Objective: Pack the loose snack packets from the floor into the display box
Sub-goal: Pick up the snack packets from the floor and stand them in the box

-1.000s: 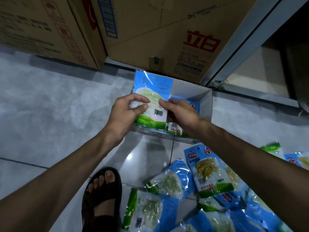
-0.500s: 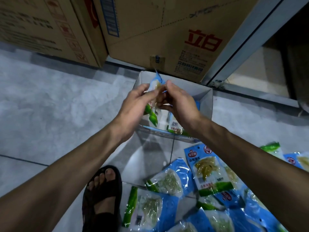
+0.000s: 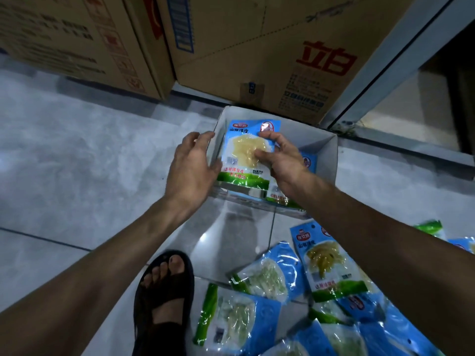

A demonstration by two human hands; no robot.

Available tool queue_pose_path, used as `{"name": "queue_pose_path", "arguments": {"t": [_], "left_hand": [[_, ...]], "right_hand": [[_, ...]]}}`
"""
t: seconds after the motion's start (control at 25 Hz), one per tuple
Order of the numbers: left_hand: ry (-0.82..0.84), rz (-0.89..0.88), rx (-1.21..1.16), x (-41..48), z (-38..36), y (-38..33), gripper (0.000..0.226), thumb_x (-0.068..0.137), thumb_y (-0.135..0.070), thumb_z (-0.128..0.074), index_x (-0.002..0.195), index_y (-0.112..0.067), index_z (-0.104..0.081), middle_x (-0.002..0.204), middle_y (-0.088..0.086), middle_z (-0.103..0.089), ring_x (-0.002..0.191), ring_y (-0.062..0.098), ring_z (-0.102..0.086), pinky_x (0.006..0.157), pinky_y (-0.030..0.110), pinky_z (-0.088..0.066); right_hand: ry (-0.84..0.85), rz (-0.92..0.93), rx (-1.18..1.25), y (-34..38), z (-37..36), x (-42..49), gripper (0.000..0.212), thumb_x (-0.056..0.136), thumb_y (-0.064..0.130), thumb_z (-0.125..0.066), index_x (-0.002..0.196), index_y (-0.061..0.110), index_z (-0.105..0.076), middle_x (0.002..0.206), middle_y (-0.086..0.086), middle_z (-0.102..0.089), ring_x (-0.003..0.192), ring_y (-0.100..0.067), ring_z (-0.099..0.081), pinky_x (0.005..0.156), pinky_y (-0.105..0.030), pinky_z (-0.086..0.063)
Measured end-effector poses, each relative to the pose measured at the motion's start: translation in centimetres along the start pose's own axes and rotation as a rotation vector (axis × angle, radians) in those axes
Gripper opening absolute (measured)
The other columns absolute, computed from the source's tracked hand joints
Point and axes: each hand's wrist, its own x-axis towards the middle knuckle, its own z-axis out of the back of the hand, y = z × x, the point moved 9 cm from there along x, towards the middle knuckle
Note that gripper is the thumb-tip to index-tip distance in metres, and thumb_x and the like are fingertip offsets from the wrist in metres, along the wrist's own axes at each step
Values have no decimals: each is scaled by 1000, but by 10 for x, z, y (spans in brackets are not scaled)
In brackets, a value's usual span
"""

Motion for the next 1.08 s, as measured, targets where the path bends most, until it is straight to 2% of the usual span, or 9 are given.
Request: {"name": "queue_pose_path", "arguments": {"t": [0.12, 0.2, 0.32, 0.48, 0.6, 0.68, 0.84, 0.96, 1.08], "left_hand": [[98, -63, 66, -12, -16, 7, 56, 89, -12, -62, 141, -18, -43, 147, 7, -41, 126, 27, -50, 100, 35, -43], [107, -88, 82, -17, -21, 11, 50, 91, -12, -59, 139, -13, -45, 148, 7, -40, 126, 27, -49, 102, 34, -40], [102, -116, 89, -17, -21, 13, 48, 94, -17, -59, 138, -7, -44, 147, 8, -42, 126, 27, -49, 103, 33, -40], [113, -119, 81, -17, -23, 16, 50, 93, -19, -61, 137, -5, -44, 141, 11, -50, 123, 28, -53, 100, 33, -42], [113, -103, 79, -20, -22, 12, 51, 92, -16, -62, 138, -8, -43, 146, 11, -43, 126, 28, -49, 101, 32, -41], [59, -153, 144, -25, -15, -1, 51, 90, -13, -63, 137, -9, -43, 150, 13, -34, 132, 29, -42, 103, 33, -40], [-85, -529, 234, -52, -4, -63, 30, 86, -10, -58, 116, -8, -58, 120, 13, -58, 107, 29, -57, 85, 39, -51], [310, -746, 241, -97, -58, -84, 24, 90, -22, -49, 111, -18, -59, 107, 5, -68, 88, 29, -67, 73, 41, -54], [880, -713, 632, -158, -135, -34, 50, 90, -43, -58, 134, -23, -44, 127, 2, -58, 111, 26, -59, 83, 37, -47]], "right_hand": [[-66, -22, -209, -19, -1, 15, 48, 83, -14, -60, 113, 23, -65, 117, -8, -62, 83, -23, -69, 62, -26, -59], [-71, 23, -559, -26, -4, 23, 60, 82, -18, -55, 125, 24, -58, 111, -4, -56, 78, -18, -61, 51, -17, -50], [-31, 152, -1154, -29, -12, 32, 71, 80, -8, -66, 138, 28, -44, 123, -9, -52, 104, -28, -59, 76, -26, -50], [31, 190, -1515, -33, -16, 30, 73, 84, 21, -71, 144, 32, -32, 125, -17, -46, 110, -33, -55, 93, -41, -50], [72, 246, -1495, -26, -17, 20, 68, 87, 22, -67, 145, 31, -32, 130, -17, -41, 113, -34, -53, 96, -38, -45], [54, 348, -1377, -10, -12, 5, 61, 88, 16, -63, 143, 27, -39, 128, -16, -43, 106, -31, -55, 88, -30, -42], [-18, 534, -1121, 24, 29, -53, 36, 86, 5, -58, 120, 17, -60, 98, -7, -61, 79, -17, -56, 77, -28, -44], [29, 550, -1022, 17, 80, -120, 24, 88, 3, -59, 108, 16, -62, 83, 0, -64, 70, -11, -59, 68, -20, -48], [156, 467, -1209, -39, 118, -173, 19, 84, 9, -68, 99, 21, -66, 85, 3, -66, 70, -11, -60, 66, -19, -43]]}}
